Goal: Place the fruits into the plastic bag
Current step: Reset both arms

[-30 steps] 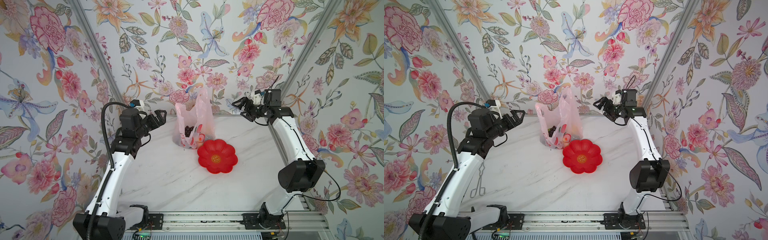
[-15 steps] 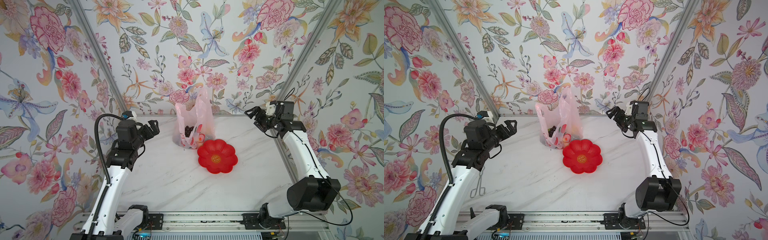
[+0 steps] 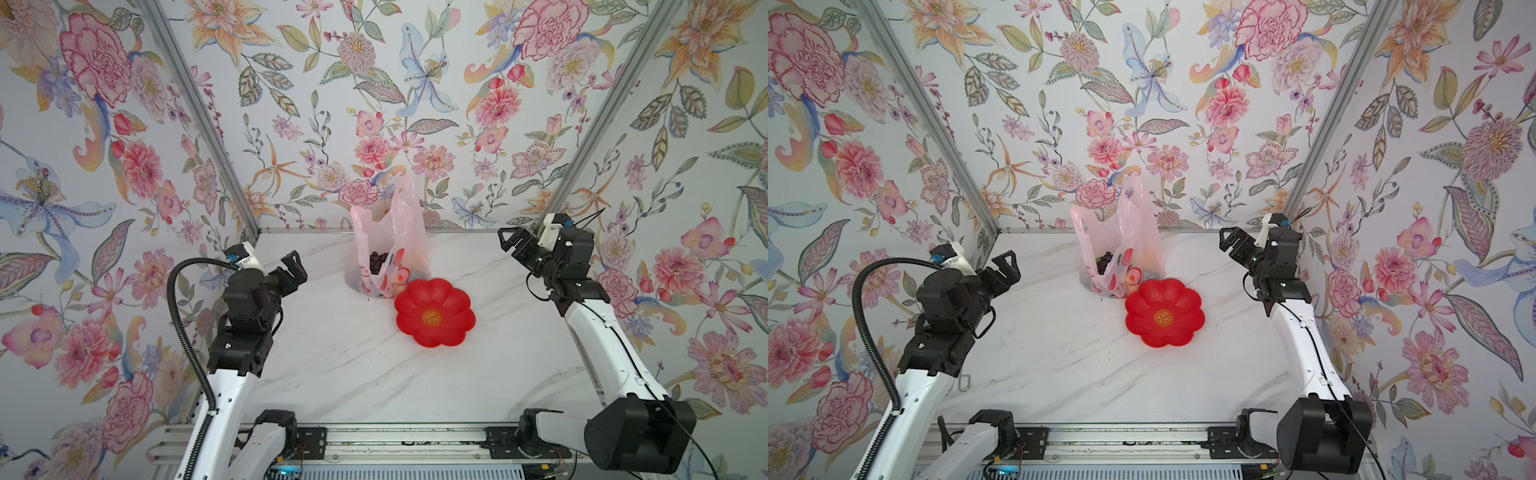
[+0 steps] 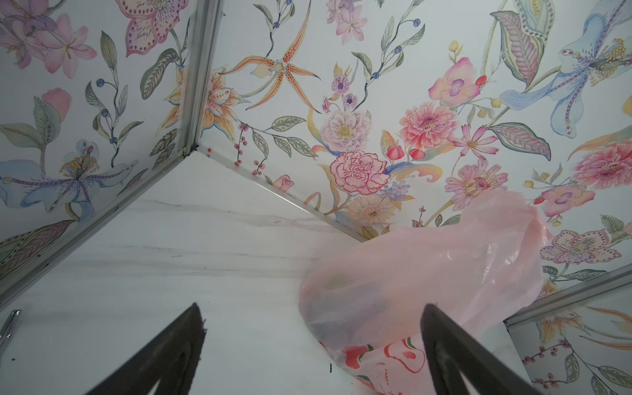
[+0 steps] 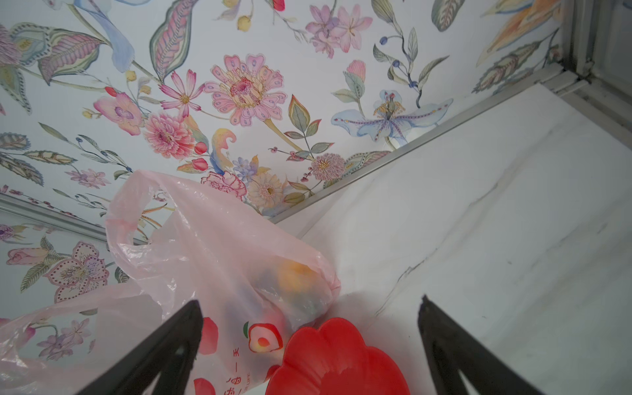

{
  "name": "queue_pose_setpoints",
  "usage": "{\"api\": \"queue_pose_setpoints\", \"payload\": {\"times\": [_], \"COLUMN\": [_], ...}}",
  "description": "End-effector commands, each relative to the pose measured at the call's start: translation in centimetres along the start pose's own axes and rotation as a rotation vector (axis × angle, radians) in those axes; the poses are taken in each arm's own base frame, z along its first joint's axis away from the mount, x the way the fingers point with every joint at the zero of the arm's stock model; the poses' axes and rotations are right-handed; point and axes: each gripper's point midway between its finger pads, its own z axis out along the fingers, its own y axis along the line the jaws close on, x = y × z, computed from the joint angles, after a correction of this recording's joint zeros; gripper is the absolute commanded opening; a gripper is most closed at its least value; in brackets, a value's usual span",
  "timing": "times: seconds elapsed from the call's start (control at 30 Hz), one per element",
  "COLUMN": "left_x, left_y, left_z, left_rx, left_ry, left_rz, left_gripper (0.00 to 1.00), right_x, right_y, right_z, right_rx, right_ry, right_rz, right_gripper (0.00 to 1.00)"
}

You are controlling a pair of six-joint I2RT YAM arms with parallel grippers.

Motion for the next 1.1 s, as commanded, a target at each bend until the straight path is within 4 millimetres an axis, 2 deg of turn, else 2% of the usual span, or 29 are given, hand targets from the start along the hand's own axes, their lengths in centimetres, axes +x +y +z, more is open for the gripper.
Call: {"api": "queue_pose_setpoints", "payload": {"times": [0.0, 0.27, 0.37, 0.57, 0.7, 1.07], "left_x": [-0.7, -0.8, -1.2, -1.9, -1.9, 0.9], "left_y": [0.8, 1.7, 2.1, 3.5, 4.9, 8.0], "left_z": [0.1, -0.1, -0.4, -1.7, -2.7, -3.1], "left_rx": [-0.034, -0.071, -0.086, -0.126, -0.180, -0.277], "left_ry": [-0.042, -0.078, -0.117, -0.234, -0.293, -0.279], "left_rz": [-0.015, -0.007, 0.017, 0.119, 0.183, 0.269], "left_gripper": [0.99, 0.99, 0.99, 0.99, 0.99, 0.99], "right_x": [-2.9, -1.7, -0.7, 0.9, 1.8, 6.2], "right_y": [2.3, 3.6, 3.1, 0.1, -2.7, -9.8], "right_z": [-1.3, -3.9, -4.5, -4.6, -5.0, -4.6], "right_rx": [-0.076, -0.177, -0.170, -0.052, 0.024, 0.208], "right_ry": [-0.204, -0.430, -0.461, -0.406, -0.389, -0.229], "right_rz": [-0.132, -0.352, -0.418, -0.427, -0.406, -0.468], "right_gripper": [0.99, 0.99, 0.99, 0.99, 0.99, 0.99]}}
